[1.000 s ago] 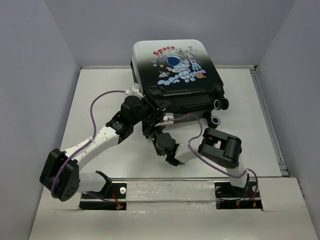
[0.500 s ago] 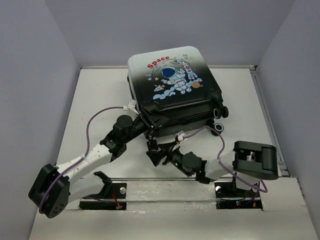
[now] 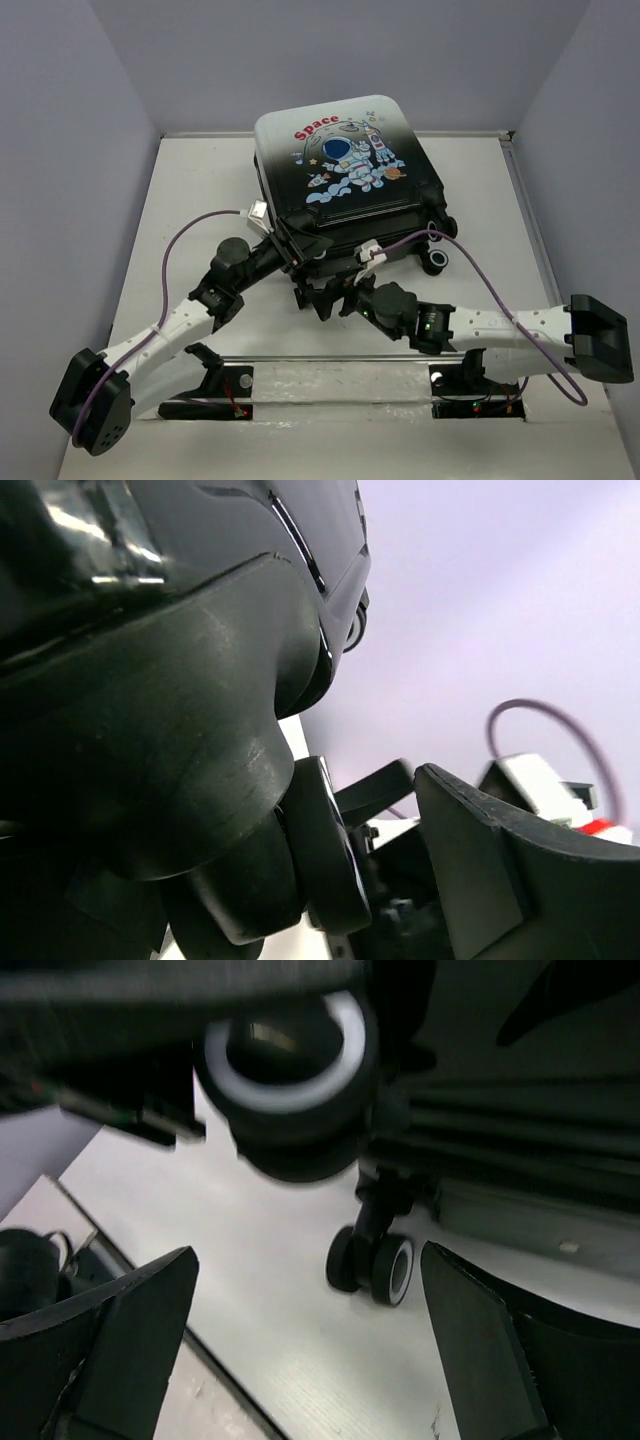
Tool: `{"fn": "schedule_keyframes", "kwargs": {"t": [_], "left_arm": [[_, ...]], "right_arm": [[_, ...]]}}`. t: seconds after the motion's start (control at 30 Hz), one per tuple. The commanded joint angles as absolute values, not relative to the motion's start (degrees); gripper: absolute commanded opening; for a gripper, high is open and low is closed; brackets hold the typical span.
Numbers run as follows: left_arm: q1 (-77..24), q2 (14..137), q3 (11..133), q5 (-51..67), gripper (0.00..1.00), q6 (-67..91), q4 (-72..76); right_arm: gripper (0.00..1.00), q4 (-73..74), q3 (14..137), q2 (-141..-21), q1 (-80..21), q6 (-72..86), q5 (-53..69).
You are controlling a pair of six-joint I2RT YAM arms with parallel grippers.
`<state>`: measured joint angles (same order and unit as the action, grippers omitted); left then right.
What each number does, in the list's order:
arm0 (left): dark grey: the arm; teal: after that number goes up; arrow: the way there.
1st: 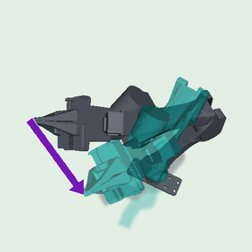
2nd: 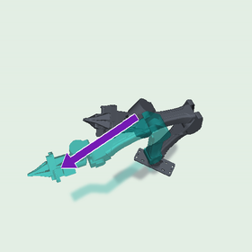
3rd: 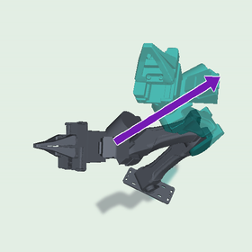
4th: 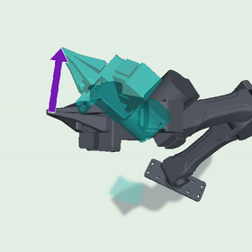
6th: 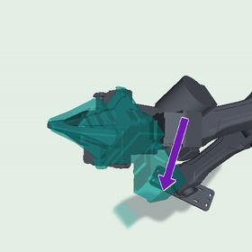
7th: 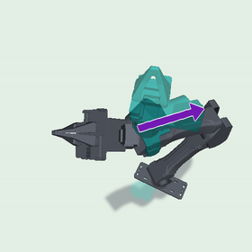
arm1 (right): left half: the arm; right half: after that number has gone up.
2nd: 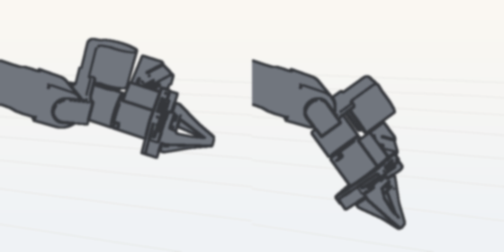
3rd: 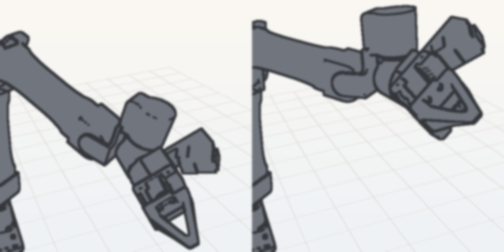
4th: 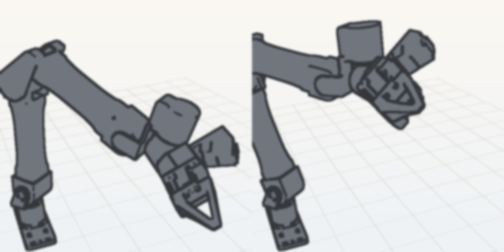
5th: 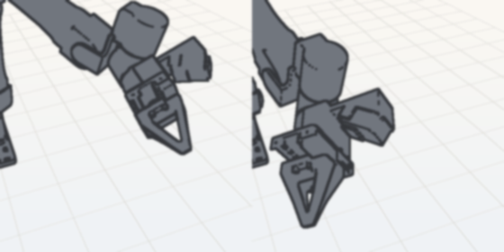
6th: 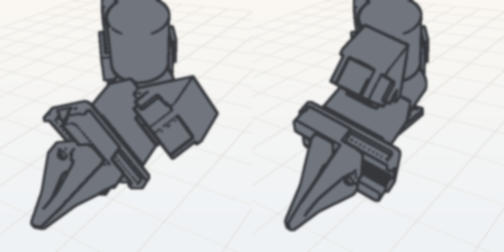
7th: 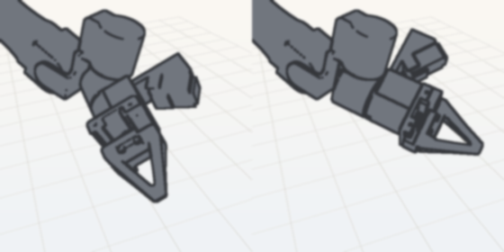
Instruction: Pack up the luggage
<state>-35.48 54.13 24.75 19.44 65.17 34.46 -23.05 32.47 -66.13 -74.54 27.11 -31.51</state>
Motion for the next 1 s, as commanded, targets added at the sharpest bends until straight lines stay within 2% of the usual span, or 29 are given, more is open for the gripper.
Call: {"fn": "schedule_keyframes", "kwargs": {"t": [0.0, 0.3, 0.47, 0.6, 0.63, 0.7, 0.73, 0.77, 0.83, 0.97], "left_arm": [[-33.93, 52.3, 23.73, 20.13, 0.99, 61.44, 37.62], [-31.2, 51.16, 22.76, 21.44, 0.99, 60.38, 36.13], [-29.8, 48.96, 21.62, 21.62, 0.99, 59.24, 33.84], [-28.83, 47.29, 21.45, 21.62, 0.99, 57.83, 31.56], [-28.57, 46.85, 21.45, 21.62, 0.99, 57.48, 30.86], [-28.39, 46.23, 21.09, 21.62, 0.99, 57.04, 30.24], [-28.3, 46.06, 21.01, 21.62, 0.98, 56.52, 29.28], [-27.95, 45.79, 21.09, 21.62, 0.98, 55.99, 28.57], [-27.34, 44.4, 21.36, 20.23, 0.97, 54.5, 23.94], [-26.72, 39.48, 22.68, 11.18, 0.87, 48.53, 10.75]], "right_arm": [[0.98, -18.63, 40.77, -69.07, -69.8, 20.39, -31.39], [0.98, -27.15, 50.18, -78.82, -64.16, 17.49, -22.42], [0.93, -30.84, 53.08, -82.0, -62.84, 18.11, -20.74], [0.79, -34.27, 53.61, -83.32, -62.84, 18.28, -21.61], [0.72, -35.15, 53.87, -83.76, -62.84, 18.19, -22.14], [0.67, -36.64, 53.79, -84.11, -62.84, 17.93, -24.24], [0.37, -37.69, 53.62, -84.2, -62.84, 18.02, -25.13], [0.23, -38.31, 53.27, -84.03, -62.84, 18.1, -26.01], [0.09, -38.93, 52.56, -83.76, -62.84, 18.11, -27.5], [0.07, -37.54, 51.33, -82.36, -62.84, 17.76, -28.83]]}}
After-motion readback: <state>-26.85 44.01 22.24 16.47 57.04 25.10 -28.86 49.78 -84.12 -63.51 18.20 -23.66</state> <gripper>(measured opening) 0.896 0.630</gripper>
